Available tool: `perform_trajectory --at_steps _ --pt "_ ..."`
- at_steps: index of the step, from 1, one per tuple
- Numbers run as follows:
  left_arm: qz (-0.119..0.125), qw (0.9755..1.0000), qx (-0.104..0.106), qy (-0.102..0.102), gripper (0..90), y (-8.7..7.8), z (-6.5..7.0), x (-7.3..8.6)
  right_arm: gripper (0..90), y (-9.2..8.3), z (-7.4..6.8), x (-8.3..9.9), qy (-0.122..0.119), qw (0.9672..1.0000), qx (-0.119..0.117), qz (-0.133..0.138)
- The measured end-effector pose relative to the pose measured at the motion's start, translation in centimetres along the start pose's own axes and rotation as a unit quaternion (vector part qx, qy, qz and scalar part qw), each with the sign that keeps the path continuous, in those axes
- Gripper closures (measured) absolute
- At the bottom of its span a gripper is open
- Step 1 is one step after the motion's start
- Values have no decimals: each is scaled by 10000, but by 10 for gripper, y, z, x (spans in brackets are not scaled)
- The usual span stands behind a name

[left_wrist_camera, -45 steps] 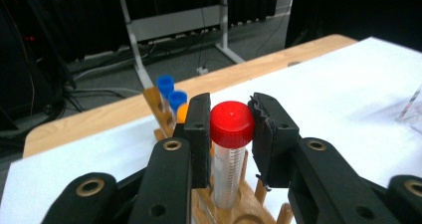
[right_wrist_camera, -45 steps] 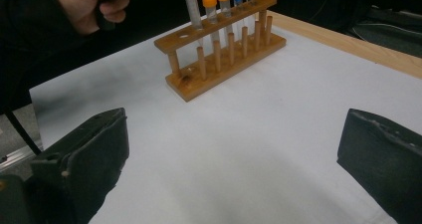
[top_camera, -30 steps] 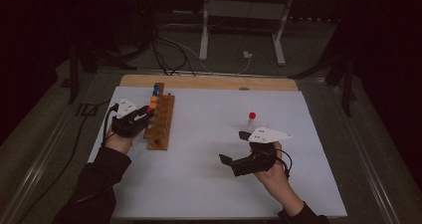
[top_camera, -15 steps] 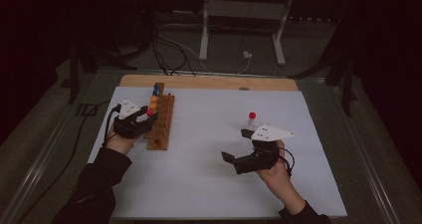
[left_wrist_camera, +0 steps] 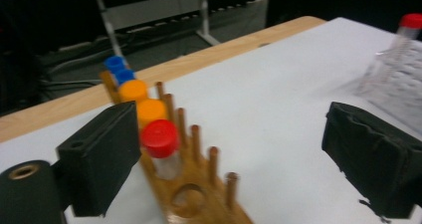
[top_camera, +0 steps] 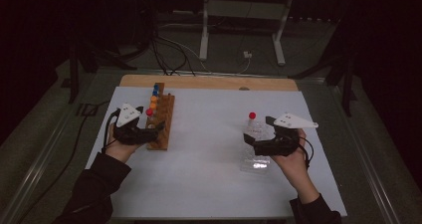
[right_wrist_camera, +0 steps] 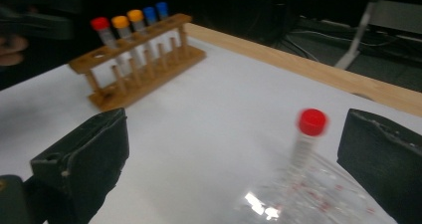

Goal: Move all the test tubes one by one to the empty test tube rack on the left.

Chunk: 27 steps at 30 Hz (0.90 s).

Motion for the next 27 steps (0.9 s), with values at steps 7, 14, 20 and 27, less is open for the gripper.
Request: perform_trajectory --at_steps 7,14,20,27 --pt "-30 9991 406 102 19 0 24 -2 2 22 17 21 -36 9988 269 -397" --pt "-39 9978 614 252 19 1 43 -6 175 50 29 38 -108 9964 473 -694" --pt "-90 9970 710 305 19 4 51 -6 373 66 36 43 -298 9938 688 -820" --pt "-142 9965 754 329 19 5 53 -5 562 77 38 43 -378 9924 721 -927"
Point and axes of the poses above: each handheld gripper's, and its own axes: y roughly forward along the jaws, x roughly out of its underside, z roughly to its right, the point moved 8 cm from there along y, roughly forward along the jaws, and after that the axes turned 15 degrees about x, right-handed, at the moved point
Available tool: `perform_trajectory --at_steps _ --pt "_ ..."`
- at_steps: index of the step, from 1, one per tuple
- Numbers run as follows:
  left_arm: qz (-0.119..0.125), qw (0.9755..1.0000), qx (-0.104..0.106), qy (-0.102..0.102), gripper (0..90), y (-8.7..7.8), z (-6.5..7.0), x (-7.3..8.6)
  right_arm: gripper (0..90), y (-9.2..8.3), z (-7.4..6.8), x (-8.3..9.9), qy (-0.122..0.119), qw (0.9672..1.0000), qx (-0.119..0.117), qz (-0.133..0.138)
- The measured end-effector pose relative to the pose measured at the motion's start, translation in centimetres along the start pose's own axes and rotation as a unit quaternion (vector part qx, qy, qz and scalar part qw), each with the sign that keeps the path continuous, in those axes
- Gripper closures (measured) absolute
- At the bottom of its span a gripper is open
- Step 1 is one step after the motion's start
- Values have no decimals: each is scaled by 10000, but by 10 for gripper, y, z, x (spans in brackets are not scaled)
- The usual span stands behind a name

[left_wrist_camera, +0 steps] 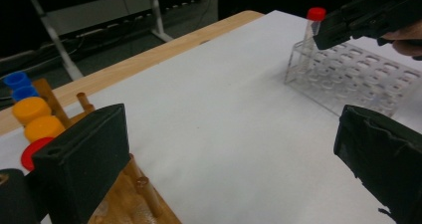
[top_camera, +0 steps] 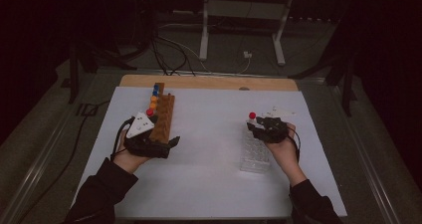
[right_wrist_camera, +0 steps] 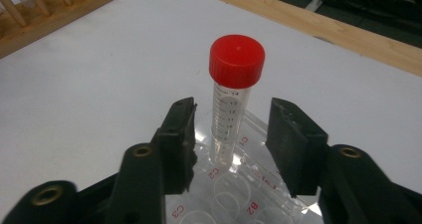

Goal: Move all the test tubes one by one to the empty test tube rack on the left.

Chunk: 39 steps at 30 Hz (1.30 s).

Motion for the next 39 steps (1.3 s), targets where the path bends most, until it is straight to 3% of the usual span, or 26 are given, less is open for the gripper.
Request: perform_trajectory --at_steps 8,17,28,33,39 --pt "-13 10000 -3 -51 19 1 -1 2 742 5 -1 2 58 9999 -106 -31" --pt "39 10000 34 -70 19 0 -1 0 756 -2 1 -4 95 9999 -85 105" --pt "25 9999 124 -32 19 0 4 -3 756 -42 8 -33 175 9972 -102 717" --pt "43 9997 244 -24 20 1 9 -5 756 -61 -1 -46 115 9950 -243 964" --pt "72 9990 451 31 20 3 19 -9 755 -72 -30 -49 -68 9926 -645 1026"
Point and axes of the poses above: each handheld gripper's, and its own axes: y roughly forward along the jaws, x roughly out of its underside, z roughly to its right, the point moved 8 cm from there along y, roughly forward along the jaws, and after that the axes turned 15 degrees about x, right-handed, at the moved point
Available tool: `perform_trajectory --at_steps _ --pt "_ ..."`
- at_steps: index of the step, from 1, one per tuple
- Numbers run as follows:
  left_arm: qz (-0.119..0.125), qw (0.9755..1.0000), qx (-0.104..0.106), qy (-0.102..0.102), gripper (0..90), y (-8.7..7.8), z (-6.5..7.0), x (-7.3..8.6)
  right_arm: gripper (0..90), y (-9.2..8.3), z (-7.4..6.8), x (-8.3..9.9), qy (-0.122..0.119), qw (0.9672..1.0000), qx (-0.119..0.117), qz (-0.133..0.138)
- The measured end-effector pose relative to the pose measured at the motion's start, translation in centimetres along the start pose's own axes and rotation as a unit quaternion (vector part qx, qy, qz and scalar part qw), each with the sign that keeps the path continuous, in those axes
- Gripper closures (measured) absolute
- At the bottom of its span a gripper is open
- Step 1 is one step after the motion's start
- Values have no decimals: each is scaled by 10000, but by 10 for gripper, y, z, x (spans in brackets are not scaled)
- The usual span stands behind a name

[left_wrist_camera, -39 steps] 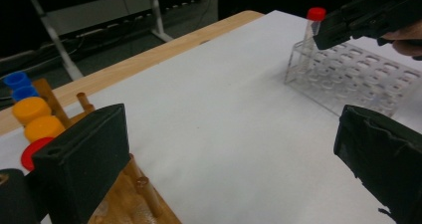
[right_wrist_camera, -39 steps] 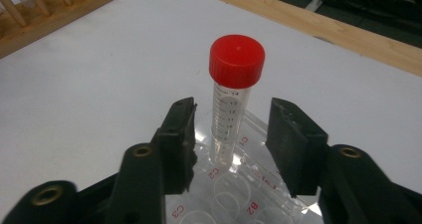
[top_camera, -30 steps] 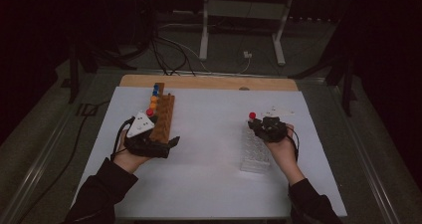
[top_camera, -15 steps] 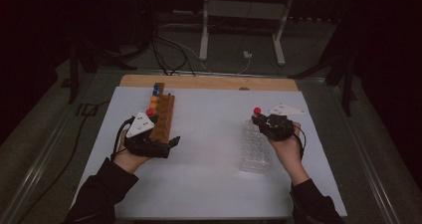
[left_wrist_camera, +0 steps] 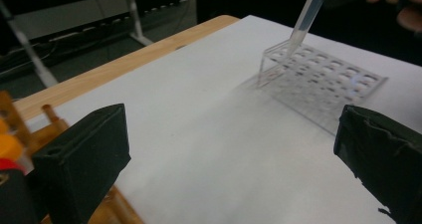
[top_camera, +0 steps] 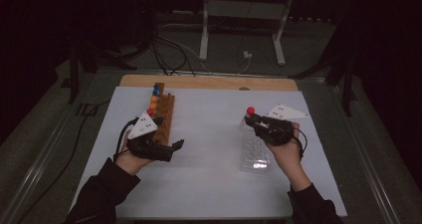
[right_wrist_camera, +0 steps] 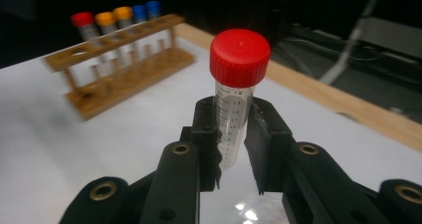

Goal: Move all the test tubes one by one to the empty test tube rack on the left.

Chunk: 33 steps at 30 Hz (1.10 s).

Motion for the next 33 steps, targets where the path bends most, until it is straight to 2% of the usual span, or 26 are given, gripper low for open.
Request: perform_trajectory --at_steps 5,10,14,24,29,33 --pt "-11 9998 205 31 20 3 10 -2 755 0 -31 7 -229 9989 -380 -128" --pt "-9 9993 357 67 20 6 18 -5 755 -2 -60 15 -417 9961 -731 -253" --pt "18 9988 483 101 20 8 26 -9 755 -4 -77 18 -527 9934 -969 -312" --pt "-10 9960 867 231 27 20 47 -14 755 -8 -106 24 -679 9879 -1341 -378" --pt "-2 9946 990 307 84 24 56 -15 755 -10 -119 27 -767 9848 -1503 -417" --pt "12 9931 1107 400 183 27 62 -15 755 -11 -126 28 -833 9829 -1586 -429"
Point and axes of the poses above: each handheld gripper's, and its own axes: y roughly forward along the jaws, x roughly out of its underside, z roughly to its right, the point moved 8 cm from there along y, roughly forward along the jaws, and after that the axes turned 15 degrees about x, right-handed, at the moved point
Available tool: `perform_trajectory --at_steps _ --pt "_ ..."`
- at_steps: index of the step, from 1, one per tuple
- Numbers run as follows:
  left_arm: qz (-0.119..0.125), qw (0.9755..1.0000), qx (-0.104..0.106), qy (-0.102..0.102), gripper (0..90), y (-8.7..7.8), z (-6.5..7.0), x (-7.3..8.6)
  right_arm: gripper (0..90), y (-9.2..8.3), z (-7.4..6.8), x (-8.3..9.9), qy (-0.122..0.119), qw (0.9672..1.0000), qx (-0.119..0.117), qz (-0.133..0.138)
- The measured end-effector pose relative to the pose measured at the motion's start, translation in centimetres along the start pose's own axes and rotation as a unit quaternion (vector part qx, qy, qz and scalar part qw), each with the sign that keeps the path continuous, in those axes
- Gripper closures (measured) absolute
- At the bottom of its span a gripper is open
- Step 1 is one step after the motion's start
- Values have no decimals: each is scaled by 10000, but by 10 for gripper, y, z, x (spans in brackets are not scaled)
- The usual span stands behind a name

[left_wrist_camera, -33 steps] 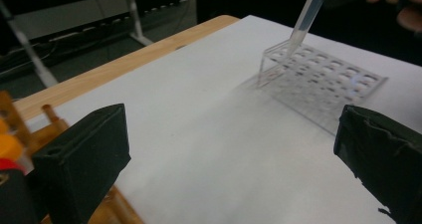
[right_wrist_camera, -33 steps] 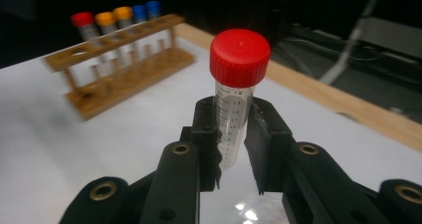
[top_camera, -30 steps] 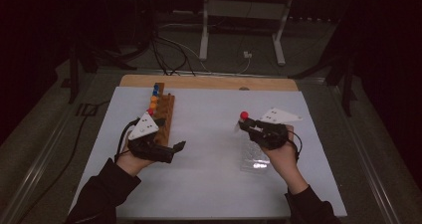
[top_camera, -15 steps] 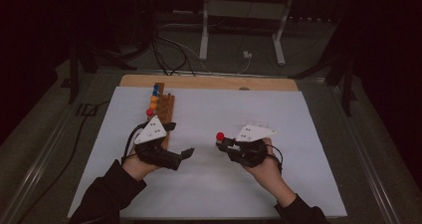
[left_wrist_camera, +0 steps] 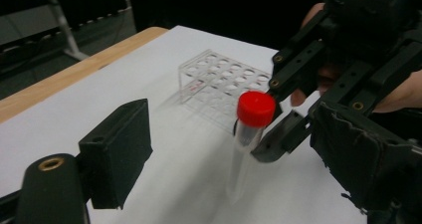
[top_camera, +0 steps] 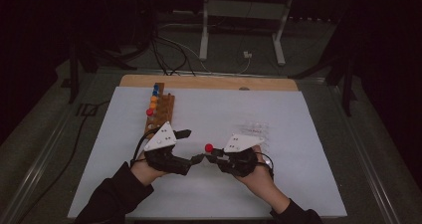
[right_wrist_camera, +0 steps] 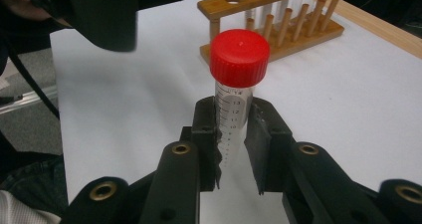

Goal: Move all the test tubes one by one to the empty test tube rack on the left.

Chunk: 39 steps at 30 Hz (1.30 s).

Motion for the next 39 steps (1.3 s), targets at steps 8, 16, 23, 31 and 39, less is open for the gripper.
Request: perform_trajectory --at_steps 8,16,23,31,39 --pt "-92 9997 180 140 411 13 7 1 755 2 -6 1 -34 10000 -80 -32" --pt "-252 9991 236 243 637 25 8 3 755 0 -6 -1 -43 10000 -80 -1" --pt "-187 9990 297 265 715 24 6 1 755 -1 -5 -1 -34 10000 -60 15" --pt "-186 9992 248 263 720 22 3 -1 686 -5 -2 -4 52 9999 -50 128" --pt "-26 9999 -52 139 719 1 -14 -5 406 -16 16 -9 308 9986 253 350"
Point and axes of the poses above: each handheld gripper's, and its own axes: y roughly forward along the jaws, x roughly out of its underside, z roughly to its right, the point moved 8 cm from there along y, roughly forward along the jaws, and after that the axes turned 15 degrees about x, right-handed, at the moved point
